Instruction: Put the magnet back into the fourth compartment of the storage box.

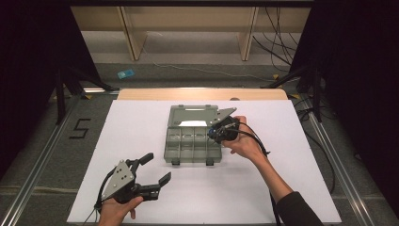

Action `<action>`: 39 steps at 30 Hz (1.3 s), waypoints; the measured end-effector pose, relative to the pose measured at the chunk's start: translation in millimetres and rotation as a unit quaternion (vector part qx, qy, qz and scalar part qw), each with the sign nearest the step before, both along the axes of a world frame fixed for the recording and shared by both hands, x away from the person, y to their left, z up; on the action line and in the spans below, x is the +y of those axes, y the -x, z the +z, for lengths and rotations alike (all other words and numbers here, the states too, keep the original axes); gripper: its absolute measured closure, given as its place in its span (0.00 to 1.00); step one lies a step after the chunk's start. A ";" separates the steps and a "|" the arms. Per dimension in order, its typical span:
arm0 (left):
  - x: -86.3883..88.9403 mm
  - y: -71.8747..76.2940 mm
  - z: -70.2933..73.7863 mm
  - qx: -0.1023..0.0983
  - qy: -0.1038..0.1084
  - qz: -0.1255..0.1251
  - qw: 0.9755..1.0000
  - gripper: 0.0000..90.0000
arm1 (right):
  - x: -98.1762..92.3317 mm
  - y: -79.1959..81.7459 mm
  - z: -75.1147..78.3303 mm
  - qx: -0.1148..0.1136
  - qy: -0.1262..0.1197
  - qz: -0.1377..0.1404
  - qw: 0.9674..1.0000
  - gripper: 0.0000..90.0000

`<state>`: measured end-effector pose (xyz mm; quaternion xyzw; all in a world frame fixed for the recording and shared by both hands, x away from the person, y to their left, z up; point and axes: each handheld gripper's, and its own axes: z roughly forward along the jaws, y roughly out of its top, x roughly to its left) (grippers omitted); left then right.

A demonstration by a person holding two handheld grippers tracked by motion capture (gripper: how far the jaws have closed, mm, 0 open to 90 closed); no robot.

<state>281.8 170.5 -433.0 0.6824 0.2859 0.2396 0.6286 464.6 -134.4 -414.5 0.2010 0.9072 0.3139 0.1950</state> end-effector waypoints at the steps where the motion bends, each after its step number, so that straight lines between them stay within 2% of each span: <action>1: 0.0 0.0 0.0 0.000 0.000 0.000 1.000 0.17 | 0.0 -0.9 -0.6 0.001 0.001 0.000 1.000 0.70; 11: -0.2 -0.3 -0.9 0.002 -0.001 0.000 1.000 0.17 | 0.2 -9.3 -5.1 0.008 -0.002 -0.012 1.000 0.70; 12: -0.3 -0.3 -1.0 0.001 -0.002 0.000 1.000 0.17 | 0.0 -10.7 -5.5 -0.001 -0.001 -0.008 1.000 0.70; 15: -0.4 -0.3 -1.0 0.002 -0.001 0.000 1.000 0.17 | 1.1 -11.8 -7.1 0.003 -0.001 -0.008 1.000 0.70; 16: -0.2 -0.2 -0.9 0.002 0.000 0.000 1.000 0.17 | 1.6 -11.4 -7.6 0.011 0.000 -0.010 1.000 0.70; 21: -0.1 0.0 -1.1 0.004 0.001 0.000 1.000 0.17 | 3.2 -14.6 -13.2 0.007 0.009 -0.006 1.000 0.70; 25: 0.0 0.0 -1.3 0.007 0.001 0.004 1.000 0.17 | 3.1 -16.8 -16.0 0.013 0.011 -0.006 1.000 0.70; 26: 0.9 -1.9 -0.8 -0.006 -0.005 0.001 1.000 0.17 | 3.5 -17.2 -17.3 0.011 0.009 -0.009 1.000 0.70; 27: -0.6 0.6 -1.6 0.013 0.005 -0.001 1.000 0.17 | 3.5 -17.4 -17.8 0.013 0.009 -0.010 1.000 0.70; 29: 1.0 -1.8 -1.2 -0.002 -0.004 0.000 1.000 0.17 | 4.1 -17.4 -19.1 0.018 0.007 -0.013 1.000 0.69; 31: 0.3 -0.6 -1.7 0.007 0.003 0.000 1.000 0.17 | 4.6 -17.8 -20.2 0.020 0.006 -0.014 1.000 0.66; 33: 0.7 -1.1 -1.4 0.004 0.002 0.001 1.000 0.17 | 4.5 -18.5 -20.2 0.025 0.009 -0.015 1.000 0.59; 34: 0.5 -0.7 -1.4 0.006 0.004 0.001 1.000 0.17 | 4.5 -18.7 -20.6 0.018 0.008 -0.018 1.000 0.55; 37: 1.1 -0.9 -1.2 0.005 0.003 0.001 1.000 0.17 | 3.3 -17.7 -17.4 0.024 -0.009 -0.023 0.999 0.50; 39: 1.4 -0.8 -1.1 0.005 0.003 0.001 1.000 0.17 | 1.6 -16.1 -13.7 0.014 -0.015 -0.022 1.000 0.47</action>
